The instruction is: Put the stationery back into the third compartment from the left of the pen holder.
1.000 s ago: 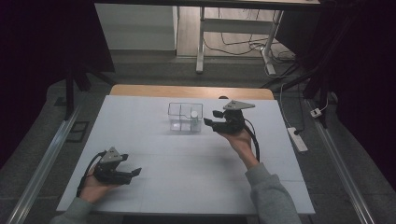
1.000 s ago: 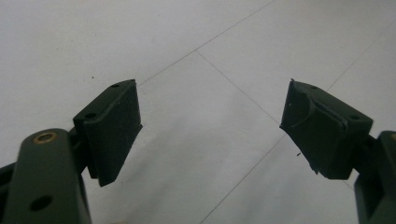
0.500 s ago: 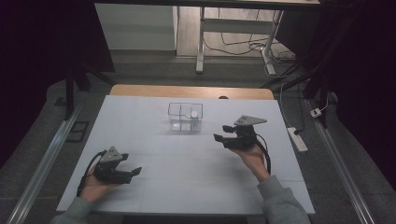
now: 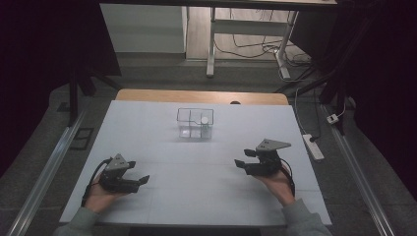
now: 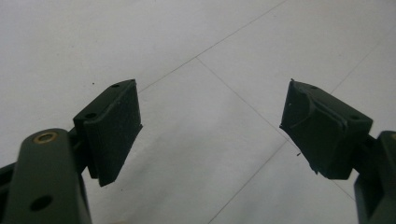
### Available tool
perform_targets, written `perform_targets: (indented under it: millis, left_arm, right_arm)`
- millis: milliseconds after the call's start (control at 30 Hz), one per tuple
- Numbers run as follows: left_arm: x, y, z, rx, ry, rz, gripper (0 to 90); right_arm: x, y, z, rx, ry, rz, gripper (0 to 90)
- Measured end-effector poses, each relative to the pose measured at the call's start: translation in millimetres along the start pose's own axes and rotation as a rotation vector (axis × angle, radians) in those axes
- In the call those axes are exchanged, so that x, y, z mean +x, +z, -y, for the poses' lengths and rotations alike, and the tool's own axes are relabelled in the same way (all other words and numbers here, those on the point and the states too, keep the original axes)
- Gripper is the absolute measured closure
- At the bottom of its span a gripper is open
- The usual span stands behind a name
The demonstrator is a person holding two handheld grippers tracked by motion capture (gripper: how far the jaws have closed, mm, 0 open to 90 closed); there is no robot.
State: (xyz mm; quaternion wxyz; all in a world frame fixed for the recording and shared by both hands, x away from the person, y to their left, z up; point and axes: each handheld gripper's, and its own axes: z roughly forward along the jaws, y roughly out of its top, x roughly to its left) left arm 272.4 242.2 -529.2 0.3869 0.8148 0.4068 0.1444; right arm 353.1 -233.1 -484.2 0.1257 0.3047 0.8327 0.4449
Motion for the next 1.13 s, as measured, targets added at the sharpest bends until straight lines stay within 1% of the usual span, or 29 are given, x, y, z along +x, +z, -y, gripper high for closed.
perform_targets:
  millis: [33,100,333,400,433,500,567,767,833,967,1133]
  left_arm:
    - [0.1,-0.1,-0.1,-0.001,0.000,0.000,19.2]
    - [0.5,-0.1,-0.3,-0.003,0.000,0.000,19.2]
    - [0.4,0.1,-1.3,-0.007,-0.002,0.003,19.3]
    - [0.0,0.3,-1.6,-0.008,-0.003,0.003,19.3]
    - [-0.1,0.3,-1.7,-0.007,-0.002,0.003,19.4]
    - [-0.5,0.4,-2.0,-0.007,0.000,0.003,19.3]
    - [-0.7,0.0,-2.2,-0.008,0.001,0.003,19.4]
    - [-1.0,-1.6,-2.0,-0.014,0.001,0.004,19.3]
    - [-1.2,-1.7,-2.0,-0.014,0.002,0.004,19.4]
    - [-1.6,-1.4,-2.1,-0.011,0.004,0.003,19.4]
    - [-1.9,-1.9,-2.0,-0.012,0.006,0.002,19.4]
  right_arm:
    - [0.1,-2.3,3.0,0.010,-0.005,0.012,37.6]
    - [-0.3,-6.8,9.2,0.009,0.006,0.004,37.3]
    - [-4.0,-25.6,29.9,0.014,0.009,0.025,36.4]
    - [-5.4,-29.5,35.3,0.013,0.009,0.028,36.3]
    - [-6.5,-32.2,37.8,0.018,0.009,0.037,36.3]
    - [-8.2,-34.0,40.5,0.010,0.016,0.036,36.2]
    - [-10.2,-35.3,42.3,0.013,0.020,0.039,36.2]
    - [-11.5,-33.6,44.9,0.021,0.010,0.040,35.8]
    - [-11.3,-34.3,44.8,0.025,0.007,0.050,35.8]
    - [-11.9,-35.5,45.2,0.030,0.000,0.045,35.8]
    - [-12.2,-35.2,46.7,0.025,0.004,0.042,35.6]
